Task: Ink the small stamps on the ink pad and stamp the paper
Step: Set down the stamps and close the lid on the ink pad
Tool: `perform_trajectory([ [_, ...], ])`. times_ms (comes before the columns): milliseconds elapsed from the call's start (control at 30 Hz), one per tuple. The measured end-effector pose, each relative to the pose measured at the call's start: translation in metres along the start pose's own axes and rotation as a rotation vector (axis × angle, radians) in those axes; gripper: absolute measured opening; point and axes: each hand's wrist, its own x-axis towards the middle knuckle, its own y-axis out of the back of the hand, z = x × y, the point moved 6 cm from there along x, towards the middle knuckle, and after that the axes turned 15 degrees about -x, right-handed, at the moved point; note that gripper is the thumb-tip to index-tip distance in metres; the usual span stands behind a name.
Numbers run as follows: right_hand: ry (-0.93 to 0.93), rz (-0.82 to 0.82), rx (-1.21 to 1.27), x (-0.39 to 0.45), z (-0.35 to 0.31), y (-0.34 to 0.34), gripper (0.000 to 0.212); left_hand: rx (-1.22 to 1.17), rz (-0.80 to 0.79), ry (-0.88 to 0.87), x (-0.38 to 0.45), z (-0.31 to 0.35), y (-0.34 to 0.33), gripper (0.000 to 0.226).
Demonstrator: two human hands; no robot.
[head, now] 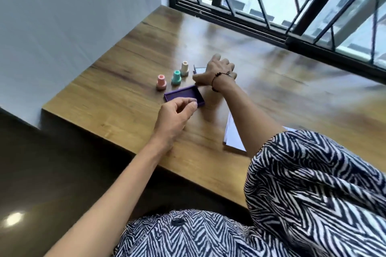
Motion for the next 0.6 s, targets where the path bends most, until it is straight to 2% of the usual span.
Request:
perform_trajectory([
  [67, 0.055, -0.053, 0.238, -0.007, 0.009, 0.011, 0.071, 0.045, -0.016, -0.036, 0.003, 0.006, 0.003, 0.012],
  [100, 0.12, -0.133, 0.46, -0.016, 0.011, 0.018, 0.063, 0.092, -0.034, -0.068, 0.005, 0.01, 0.003, 0.02],
  [167, 0.237, -0.408, 0.875, -0.039, 0.017, 0.024, 0.051, 0.237, -0.058, -0.198, 0.009, 0.023, 0.0, 0.041],
  [233, 0.386, -0.669, 1.093, -0.06, 0.021, 0.022, 0.053, 0.406, -0.108, -0.396, 0.013, 0.042, -0.006, 0.065],
  [300, 0.504, -0.835, 1.15, -0.078, 0.025, 0.015, 0.065, 0.615, -0.226, -0.555, 0.017, 0.054, -0.017, 0.086],
  [367, 0.536, -0.934, 1.191, -0.088, 0.029, 0.005, 0.078, 0.834, -0.346, -0.667, 0.02, 0.061, -0.027, 0.097],
  [600, 0.582, -1.029, 1.301, -0.101, 0.03, -0.011, 0.064, 1.235, -0.666, -0.709, 0.024, 0.059, -0.044, 0.117],
])
